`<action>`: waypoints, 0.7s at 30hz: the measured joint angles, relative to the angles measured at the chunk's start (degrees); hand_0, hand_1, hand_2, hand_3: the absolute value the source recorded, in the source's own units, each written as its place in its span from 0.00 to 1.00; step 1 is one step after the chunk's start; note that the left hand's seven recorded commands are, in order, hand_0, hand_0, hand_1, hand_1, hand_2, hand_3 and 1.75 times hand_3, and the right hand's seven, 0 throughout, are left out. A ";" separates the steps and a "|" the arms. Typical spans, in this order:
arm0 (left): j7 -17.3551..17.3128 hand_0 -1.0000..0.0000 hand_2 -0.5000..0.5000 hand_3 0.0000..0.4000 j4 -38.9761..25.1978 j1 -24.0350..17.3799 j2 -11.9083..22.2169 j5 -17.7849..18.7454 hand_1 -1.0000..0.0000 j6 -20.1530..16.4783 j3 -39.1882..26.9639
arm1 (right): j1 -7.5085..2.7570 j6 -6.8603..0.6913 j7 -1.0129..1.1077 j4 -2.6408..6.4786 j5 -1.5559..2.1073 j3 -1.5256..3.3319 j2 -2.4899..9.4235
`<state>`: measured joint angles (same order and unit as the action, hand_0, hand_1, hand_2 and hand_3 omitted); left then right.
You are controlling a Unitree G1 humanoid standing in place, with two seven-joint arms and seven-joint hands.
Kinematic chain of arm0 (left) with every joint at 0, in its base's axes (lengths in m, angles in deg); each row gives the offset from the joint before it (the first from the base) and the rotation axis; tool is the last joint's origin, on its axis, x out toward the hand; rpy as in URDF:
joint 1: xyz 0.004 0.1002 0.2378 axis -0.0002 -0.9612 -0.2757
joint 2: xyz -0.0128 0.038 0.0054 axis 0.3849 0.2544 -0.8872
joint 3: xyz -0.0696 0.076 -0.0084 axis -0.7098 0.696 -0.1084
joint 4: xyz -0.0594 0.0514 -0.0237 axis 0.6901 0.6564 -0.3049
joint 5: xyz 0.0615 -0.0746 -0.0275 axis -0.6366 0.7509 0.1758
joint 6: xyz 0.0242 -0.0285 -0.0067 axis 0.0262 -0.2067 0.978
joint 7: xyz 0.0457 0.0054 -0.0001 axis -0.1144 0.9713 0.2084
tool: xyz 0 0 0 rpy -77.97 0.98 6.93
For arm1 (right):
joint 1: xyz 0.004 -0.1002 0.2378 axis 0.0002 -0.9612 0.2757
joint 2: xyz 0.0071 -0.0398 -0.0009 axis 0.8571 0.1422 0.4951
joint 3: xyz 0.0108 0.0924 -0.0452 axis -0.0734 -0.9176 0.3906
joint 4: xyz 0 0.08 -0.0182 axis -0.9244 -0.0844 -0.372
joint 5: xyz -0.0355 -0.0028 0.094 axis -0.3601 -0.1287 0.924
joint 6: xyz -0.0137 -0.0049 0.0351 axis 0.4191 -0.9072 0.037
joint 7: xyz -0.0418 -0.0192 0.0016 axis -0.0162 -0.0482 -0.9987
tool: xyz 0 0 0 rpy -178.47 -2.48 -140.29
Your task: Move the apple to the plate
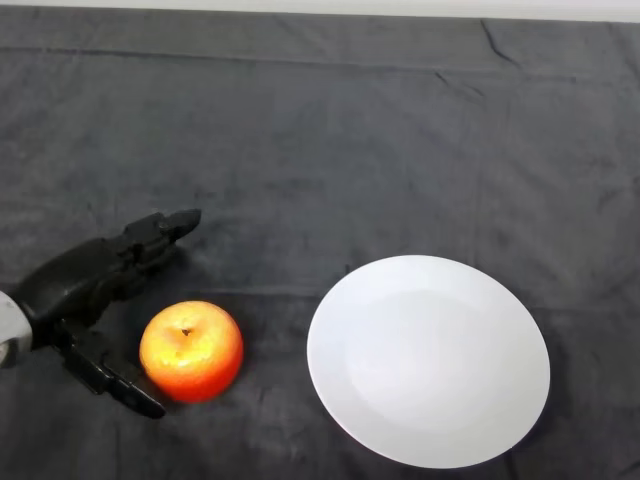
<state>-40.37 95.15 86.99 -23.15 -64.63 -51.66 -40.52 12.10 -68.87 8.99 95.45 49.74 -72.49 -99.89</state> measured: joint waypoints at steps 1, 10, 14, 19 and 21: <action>0.20 1.00 0.50 0.00 -0.01 0.02 -0.01 -0.10 1.00 0.30 0.06 | 0.00 0.00 0.00 0.00 0.00 0.00 0.00; 3.16 1.00 0.50 0.00 -0.70 0.28 -0.49 -4.02 1.00 3.47 2.66 | 0.00 0.00 0.00 0.00 0.00 0.00 -0.02; 3.90 1.00 0.50 0.00 -0.70 1.40 -0.92 -4.96 1.00 5.25 3.90 | 0.00 0.00 0.00 -0.05 0.01 -0.01 -0.05; 6.38 1.00 0.50 0.00 -0.70 2.23 -1.46 -6.63 1.00 8.73 3.99 | 0.00 0.00 0.00 -0.21 0.03 -0.06 -0.04; 7.69 1.00 0.50 0.00 -0.70 2.24 -1.51 -7.12 1.00 9.76 4.00 | 0.00 0.00 0.00 -0.24 0.03 -0.06 -0.05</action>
<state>-32.68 94.45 89.23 -24.67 -71.75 -41.90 -36.52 12.10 -68.87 8.99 95.21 49.76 -72.55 -99.93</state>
